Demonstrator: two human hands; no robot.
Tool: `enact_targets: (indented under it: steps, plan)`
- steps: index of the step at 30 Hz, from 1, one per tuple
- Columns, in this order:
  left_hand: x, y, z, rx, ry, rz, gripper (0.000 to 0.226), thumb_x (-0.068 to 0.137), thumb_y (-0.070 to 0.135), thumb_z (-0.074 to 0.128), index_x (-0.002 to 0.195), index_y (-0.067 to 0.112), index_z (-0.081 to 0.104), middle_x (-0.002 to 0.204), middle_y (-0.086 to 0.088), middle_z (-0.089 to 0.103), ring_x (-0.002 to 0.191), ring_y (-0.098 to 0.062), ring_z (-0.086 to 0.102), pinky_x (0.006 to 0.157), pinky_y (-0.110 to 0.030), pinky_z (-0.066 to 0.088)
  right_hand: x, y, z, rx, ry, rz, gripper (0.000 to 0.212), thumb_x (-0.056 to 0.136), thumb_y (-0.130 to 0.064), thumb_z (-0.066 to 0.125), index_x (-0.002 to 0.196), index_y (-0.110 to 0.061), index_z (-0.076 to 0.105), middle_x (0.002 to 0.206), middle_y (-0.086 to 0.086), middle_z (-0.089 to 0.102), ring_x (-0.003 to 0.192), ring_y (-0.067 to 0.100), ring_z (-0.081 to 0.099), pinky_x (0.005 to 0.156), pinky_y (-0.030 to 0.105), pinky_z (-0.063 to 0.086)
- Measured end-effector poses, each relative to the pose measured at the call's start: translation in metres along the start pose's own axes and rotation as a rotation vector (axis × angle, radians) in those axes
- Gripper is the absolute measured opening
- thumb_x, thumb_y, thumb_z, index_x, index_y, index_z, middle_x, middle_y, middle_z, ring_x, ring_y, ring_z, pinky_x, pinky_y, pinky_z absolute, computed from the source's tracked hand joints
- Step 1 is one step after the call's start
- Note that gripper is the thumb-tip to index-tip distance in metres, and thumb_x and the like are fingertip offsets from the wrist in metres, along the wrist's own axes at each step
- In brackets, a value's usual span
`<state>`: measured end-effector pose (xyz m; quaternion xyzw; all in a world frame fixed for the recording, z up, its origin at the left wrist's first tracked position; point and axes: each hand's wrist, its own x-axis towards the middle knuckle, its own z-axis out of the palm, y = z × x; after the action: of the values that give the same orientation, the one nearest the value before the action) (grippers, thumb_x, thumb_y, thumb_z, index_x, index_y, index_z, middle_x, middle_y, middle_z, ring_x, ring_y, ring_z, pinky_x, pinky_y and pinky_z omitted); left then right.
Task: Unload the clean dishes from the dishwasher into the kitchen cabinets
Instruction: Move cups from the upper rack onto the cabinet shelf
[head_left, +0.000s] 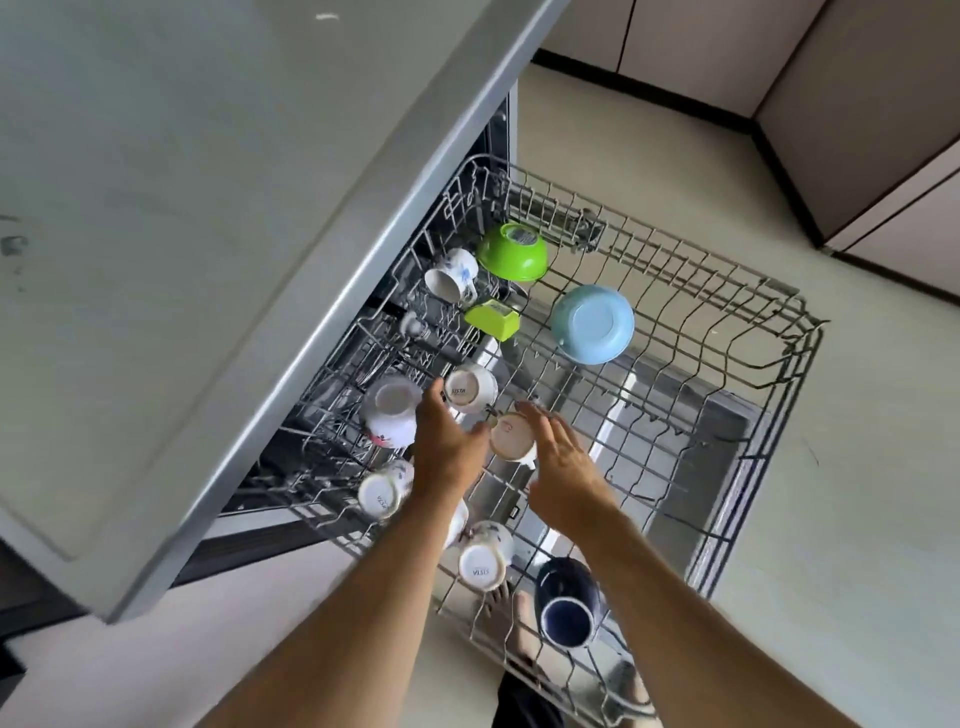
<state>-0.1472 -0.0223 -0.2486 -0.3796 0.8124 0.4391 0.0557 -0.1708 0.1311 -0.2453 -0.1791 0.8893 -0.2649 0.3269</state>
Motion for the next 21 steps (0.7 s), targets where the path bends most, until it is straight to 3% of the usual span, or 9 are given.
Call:
enact_targets:
  steps: [3,7,11,14,17,21]
  plan:
    - [0.020,0.000,0.012,-0.015,0.016,-0.006,0.088,0.079,0.016,0.078,0.150,0.008,0.026,0.142,-0.014,0.044,0.129,-0.027,0.048,0.108,-0.038,0.042,0.018,0.003,0.005,-0.129,-0.039,-0.081,0.103,0.077,0.017,0.041,0.158,-0.030,-0.002,0.166,-0.007,0.000,0.152,0.014,-0.003,0.122,0.031,-0.001]
    - [0.041,-0.004,0.021,-0.012,0.019,-0.038,0.085,0.078,0.018,0.079,0.147,0.006,0.030,0.138,-0.017,0.045,0.121,-0.030,0.052,0.102,-0.047,0.047,0.034,0.012,0.008,-0.169,-0.020,-0.133,0.091,0.088,0.008,0.053,0.158,-0.030,0.008,0.165,-0.006,0.010,0.152,0.019,0.012,0.120,0.034,0.015]
    - [0.054,-0.008,0.027,0.005,0.008,-0.025,0.081,0.073,0.019,0.083,0.140,0.011,0.038,0.132,-0.015,0.050,0.111,-0.027,0.057,0.093,-0.039,0.052,0.041,0.018,0.010,-0.145,-0.010,-0.169,0.085,0.085,-0.011,0.071,0.153,-0.027,0.023,0.158,-0.002,0.029,0.144,0.021,0.033,0.115,0.034,0.031]
    - [0.056,-0.010,0.032,-0.010,0.059,-0.001,0.088,0.061,0.028,0.092,0.133,0.011,0.044,0.126,-0.018,0.055,0.106,-0.029,0.059,0.090,-0.044,0.054,0.040,0.022,0.011,-0.078,0.031,-0.131,0.081,0.082,-0.018,0.076,0.149,-0.028,0.030,0.146,0.001,0.046,0.121,0.025,0.057,0.095,0.033,0.048]
    - [0.056,-0.011,0.034,-0.033,0.101,0.001,0.090,0.057,0.038,0.092,0.130,0.012,0.046,0.122,-0.018,0.055,0.102,-0.029,0.057,0.088,-0.045,0.052,0.038,0.026,0.018,0.035,0.131,-0.155,0.077,0.078,-0.018,0.080,0.143,-0.025,0.039,0.132,0.004,0.058,0.099,0.026,0.066,0.076,0.027,0.051]
    - [0.049,-0.008,0.031,-0.117,0.165,0.032,0.080,0.062,0.028,0.091,0.128,0.011,0.050,0.119,-0.017,0.053,0.107,-0.032,0.051,0.091,-0.043,0.046,0.032,0.022,0.019,0.217,0.283,-0.126,0.073,0.071,-0.017,0.083,0.134,-0.026,0.048,0.119,-0.002,0.060,0.089,0.011,0.058,0.075,0.018,0.042]
